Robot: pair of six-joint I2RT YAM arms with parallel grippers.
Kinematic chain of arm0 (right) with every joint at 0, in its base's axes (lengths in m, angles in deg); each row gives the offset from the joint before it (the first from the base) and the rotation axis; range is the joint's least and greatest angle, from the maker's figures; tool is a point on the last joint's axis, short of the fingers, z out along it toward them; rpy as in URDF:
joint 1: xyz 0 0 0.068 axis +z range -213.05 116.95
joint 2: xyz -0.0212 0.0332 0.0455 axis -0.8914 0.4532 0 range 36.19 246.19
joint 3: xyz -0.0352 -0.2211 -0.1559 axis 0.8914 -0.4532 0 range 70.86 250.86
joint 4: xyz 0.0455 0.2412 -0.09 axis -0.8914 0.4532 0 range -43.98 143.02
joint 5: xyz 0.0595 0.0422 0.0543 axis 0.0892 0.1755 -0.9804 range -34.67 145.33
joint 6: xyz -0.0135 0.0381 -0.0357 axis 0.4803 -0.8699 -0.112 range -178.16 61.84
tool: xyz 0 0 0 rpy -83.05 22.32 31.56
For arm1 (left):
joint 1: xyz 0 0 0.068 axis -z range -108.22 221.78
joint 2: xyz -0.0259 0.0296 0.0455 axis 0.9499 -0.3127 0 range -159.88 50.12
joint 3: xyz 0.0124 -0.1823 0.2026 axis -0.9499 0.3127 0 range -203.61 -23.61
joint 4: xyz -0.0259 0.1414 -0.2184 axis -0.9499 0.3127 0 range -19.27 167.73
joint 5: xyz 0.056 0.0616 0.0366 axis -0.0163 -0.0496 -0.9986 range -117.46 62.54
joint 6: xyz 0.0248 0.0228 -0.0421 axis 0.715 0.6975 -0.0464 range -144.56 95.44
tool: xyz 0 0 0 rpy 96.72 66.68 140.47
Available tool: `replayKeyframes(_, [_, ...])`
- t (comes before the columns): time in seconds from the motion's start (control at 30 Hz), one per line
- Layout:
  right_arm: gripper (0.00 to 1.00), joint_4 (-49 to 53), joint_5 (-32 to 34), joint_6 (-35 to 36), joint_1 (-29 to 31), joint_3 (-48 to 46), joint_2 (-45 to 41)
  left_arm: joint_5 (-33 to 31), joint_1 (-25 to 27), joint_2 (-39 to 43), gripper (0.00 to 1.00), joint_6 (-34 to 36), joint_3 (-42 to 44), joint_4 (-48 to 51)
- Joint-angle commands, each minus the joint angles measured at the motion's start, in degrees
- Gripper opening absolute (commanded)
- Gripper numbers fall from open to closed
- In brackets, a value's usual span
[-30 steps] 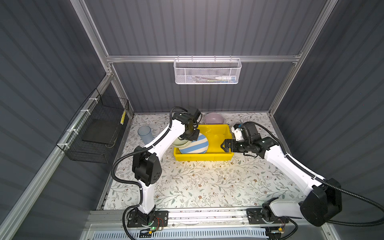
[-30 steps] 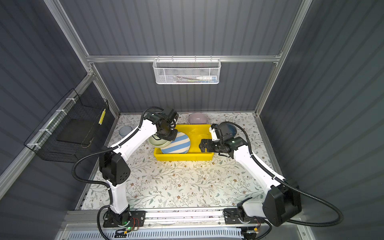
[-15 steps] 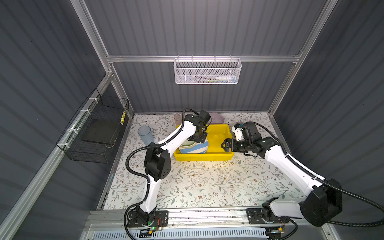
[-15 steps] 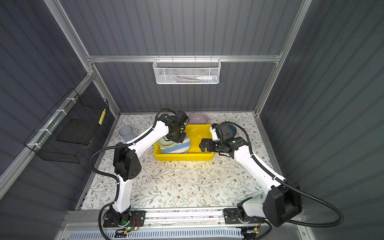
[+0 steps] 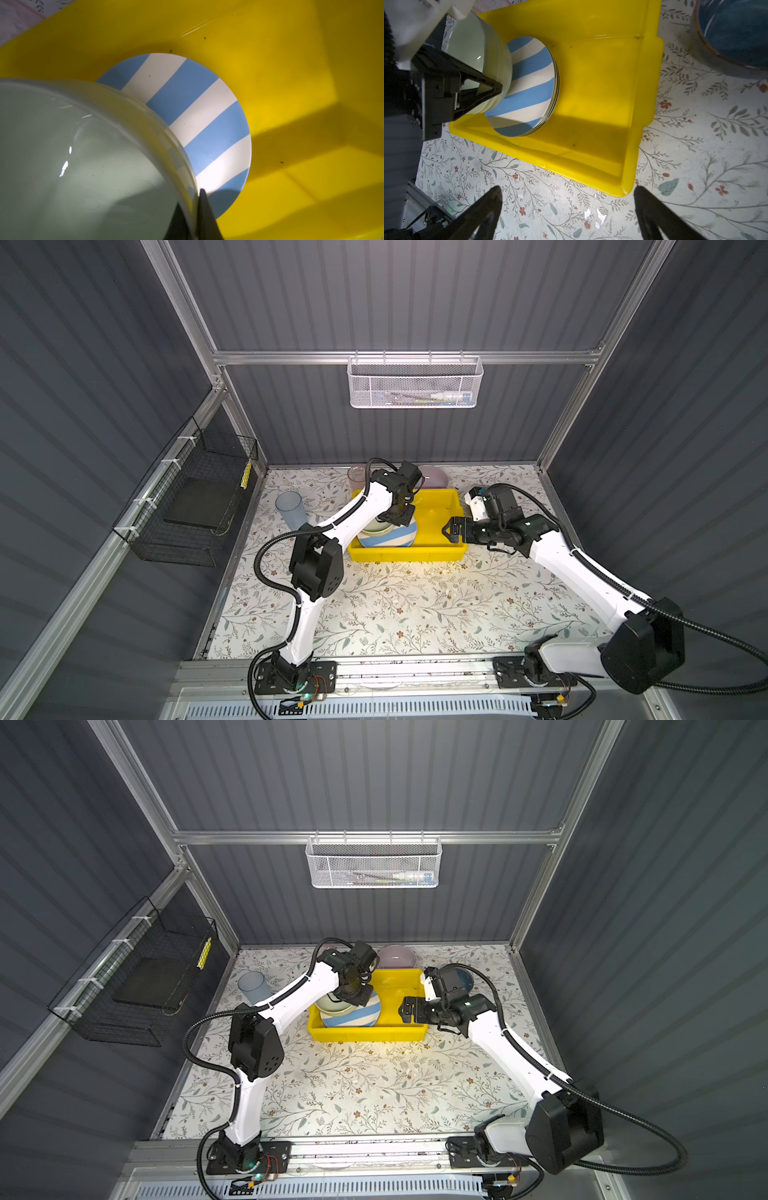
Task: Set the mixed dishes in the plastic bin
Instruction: 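Carry the green bowl with the left gripper onto the plates in the bin, then lower the green bowl onto the striped plates and open the left gripper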
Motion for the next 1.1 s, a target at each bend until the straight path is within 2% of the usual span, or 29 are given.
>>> replayKeyframes(0.0, [0.99, -0.3, -0.5, -0.4, -0.2, -1.0, -1.3, -2.2, 0.1, -0.4, 0.0, 1.7, 0.1, -1.9])
replayKeyframes(0.63, [0.99, -0.3, -0.1, -0.8, -0.7, -3.3, -3.2, 1.6, 1.0, -1.4, 0.0, 2.5, 0.3, -2.2])
replayKeyframes(0.97, [0.99, -0.9, -0.3, -1.0, -0.8, -3.9, -3.2, 2.9, 1.5, -2.0, 0.06, 3.4, 0.0, -2.0])
replayKeyframes(1.07, [0.99, -0.8, -0.3, -1.0, -0.9, -4.1, -3.3, 3.0, 1.6, -2.4, 0.11, 3.4, -0.3, -1.7])
